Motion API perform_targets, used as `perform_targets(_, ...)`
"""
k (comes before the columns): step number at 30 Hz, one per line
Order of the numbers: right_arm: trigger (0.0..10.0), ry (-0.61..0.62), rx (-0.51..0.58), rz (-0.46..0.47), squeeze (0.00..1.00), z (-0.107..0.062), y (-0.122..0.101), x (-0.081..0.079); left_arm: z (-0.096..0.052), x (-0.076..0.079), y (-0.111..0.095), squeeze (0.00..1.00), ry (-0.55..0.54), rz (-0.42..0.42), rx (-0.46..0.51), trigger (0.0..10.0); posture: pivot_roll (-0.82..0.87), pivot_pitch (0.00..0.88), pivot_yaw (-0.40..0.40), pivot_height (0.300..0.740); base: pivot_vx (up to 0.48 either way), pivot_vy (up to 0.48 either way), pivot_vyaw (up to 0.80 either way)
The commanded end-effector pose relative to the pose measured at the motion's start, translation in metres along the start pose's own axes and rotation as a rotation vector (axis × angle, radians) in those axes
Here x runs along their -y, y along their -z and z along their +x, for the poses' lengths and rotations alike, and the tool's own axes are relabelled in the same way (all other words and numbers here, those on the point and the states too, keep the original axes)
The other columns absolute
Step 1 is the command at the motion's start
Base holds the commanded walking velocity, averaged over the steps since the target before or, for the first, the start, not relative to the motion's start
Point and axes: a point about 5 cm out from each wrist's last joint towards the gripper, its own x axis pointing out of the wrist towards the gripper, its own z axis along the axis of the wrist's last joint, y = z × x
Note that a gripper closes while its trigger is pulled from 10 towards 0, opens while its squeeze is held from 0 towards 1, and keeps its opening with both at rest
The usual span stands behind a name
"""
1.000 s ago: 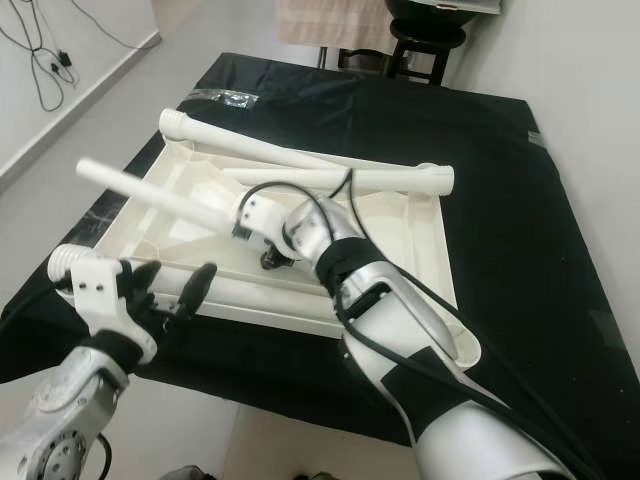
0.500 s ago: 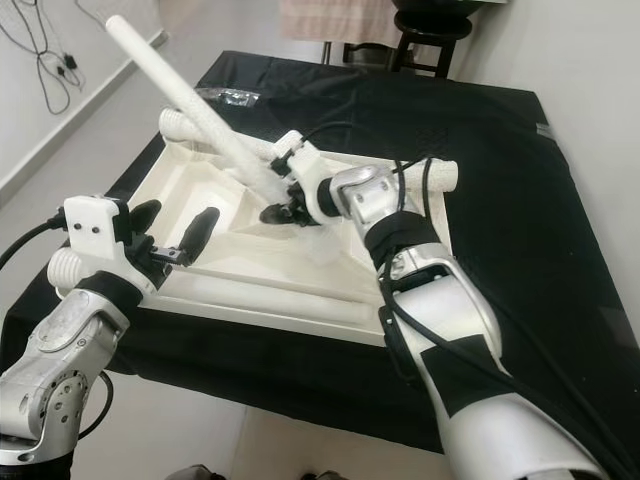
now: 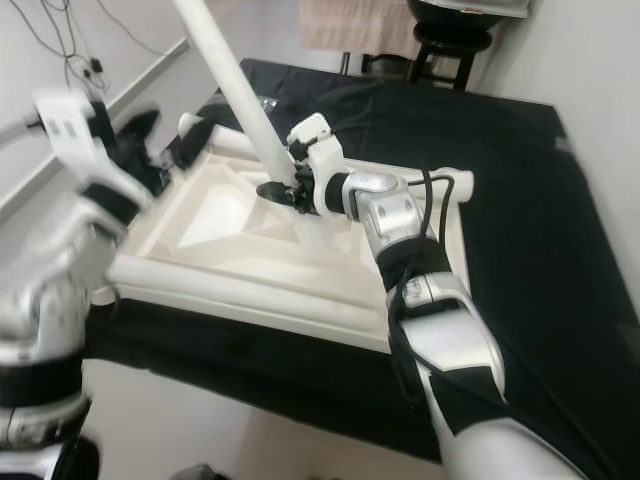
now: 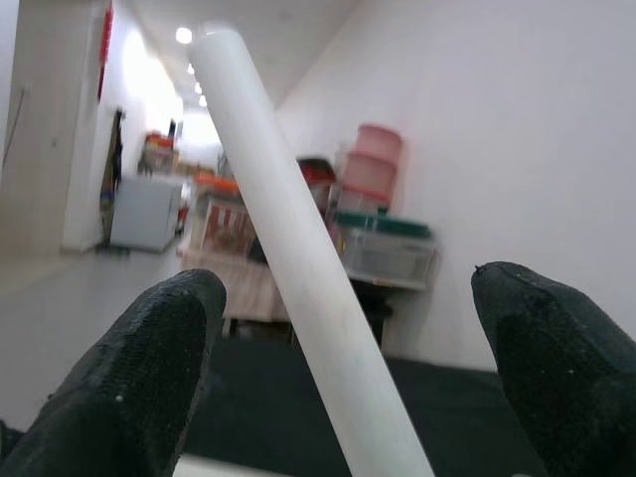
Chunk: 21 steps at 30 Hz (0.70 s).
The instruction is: Building children table
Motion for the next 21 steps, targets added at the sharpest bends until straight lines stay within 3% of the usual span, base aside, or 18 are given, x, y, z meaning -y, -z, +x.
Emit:
perform_targets(1, 10.0, -0.015, 0.095, -0.032, 0.0, -0.005, -0.017, -0.002, 0.001, -0.011, 0.007, 0.0, -0.027, -0.022, -0.027, 10.0, 0.07, 0.01, -0.006, 0.74, 0.0, 0.0, 0.0)
perform_targets(10, 10.0, -0.099, 0.142, -0.08, 0.0, -0.011, -0.018, -0.024, 0.008, -0.027, 0.013, 0.0, -0.031, -0.05, -0.068, 10.0, 0.05, 0.001, 0.012, 0.74, 0.0, 0.0, 0.0)
perform_targets(21, 10.0, -0.138, 0.133, -0.126, 0.0, -0.015, -0.011, -0.04, 0.017, -0.022, 0.014, 0.0, 0.057, -0.084, -0.09, 10.0, 0.05, 0.0, 0.034, 0.74, 0.0, 0.0, 0.0)
